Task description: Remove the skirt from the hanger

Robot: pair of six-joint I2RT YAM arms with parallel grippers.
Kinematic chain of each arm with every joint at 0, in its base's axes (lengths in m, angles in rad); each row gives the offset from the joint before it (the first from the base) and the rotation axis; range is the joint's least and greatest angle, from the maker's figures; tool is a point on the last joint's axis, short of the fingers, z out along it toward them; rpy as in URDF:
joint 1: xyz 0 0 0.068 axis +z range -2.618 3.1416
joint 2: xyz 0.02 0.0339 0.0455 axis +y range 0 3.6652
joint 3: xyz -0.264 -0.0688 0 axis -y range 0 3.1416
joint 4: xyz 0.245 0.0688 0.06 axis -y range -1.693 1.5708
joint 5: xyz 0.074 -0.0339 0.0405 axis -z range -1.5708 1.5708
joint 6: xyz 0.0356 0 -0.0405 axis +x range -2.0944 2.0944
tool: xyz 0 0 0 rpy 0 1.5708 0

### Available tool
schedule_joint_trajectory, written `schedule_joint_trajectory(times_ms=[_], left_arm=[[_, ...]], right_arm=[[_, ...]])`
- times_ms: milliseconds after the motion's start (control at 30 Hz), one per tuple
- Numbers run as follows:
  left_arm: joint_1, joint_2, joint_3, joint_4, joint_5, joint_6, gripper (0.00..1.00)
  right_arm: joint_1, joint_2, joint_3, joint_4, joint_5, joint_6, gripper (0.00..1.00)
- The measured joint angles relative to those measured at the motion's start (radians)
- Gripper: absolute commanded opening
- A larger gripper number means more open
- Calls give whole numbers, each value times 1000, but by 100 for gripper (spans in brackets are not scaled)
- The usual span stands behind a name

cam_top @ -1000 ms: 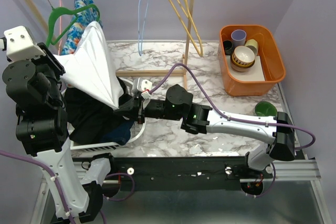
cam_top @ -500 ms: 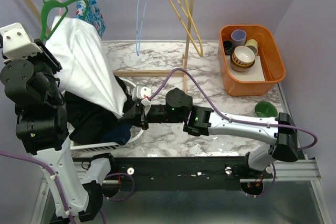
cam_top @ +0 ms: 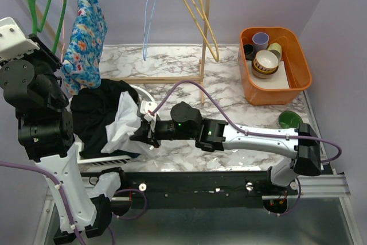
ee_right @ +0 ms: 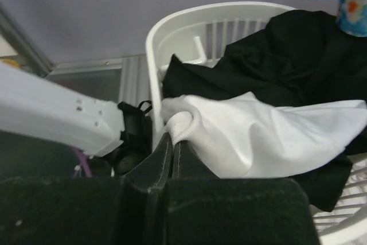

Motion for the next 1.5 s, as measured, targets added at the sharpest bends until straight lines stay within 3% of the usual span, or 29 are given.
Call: schedule_joint_trajectory(times_ms=[400,467,567,800,900,933,1000,1133,1333,1500], left_arm=[[0,-24,-11,7,60,-54,0],[0,-28,-14,20,87,-62,0],[0,-32,-24,38,126,-71,0],[2,-92,-160,87,191,-106,0],[2,-98,-194,86,202,-109,0],[2,-98,-196,86,203,-109,0],[2,-98,-200,87,203,-109,0],[2,-98,-199,86,212,-109,0],[2,-106,-211,91,249,-113,0],[2,-113,-282,105,285,-121,0]], right_arm=[[0,194,303,-8,288,-17,2],[0,214,306,3,302,-6,17],[0,240,261,16,306,36,29],[0,341,187,-53,326,110,28],[0,362,181,-98,332,132,39],[0,366,185,-111,333,136,52],[0,370,199,-135,338,141,64],[0,367,227,-174,363,146,100],[0,282,231,-247,395,145,100],[0,104,229,-269,406,142,100]])
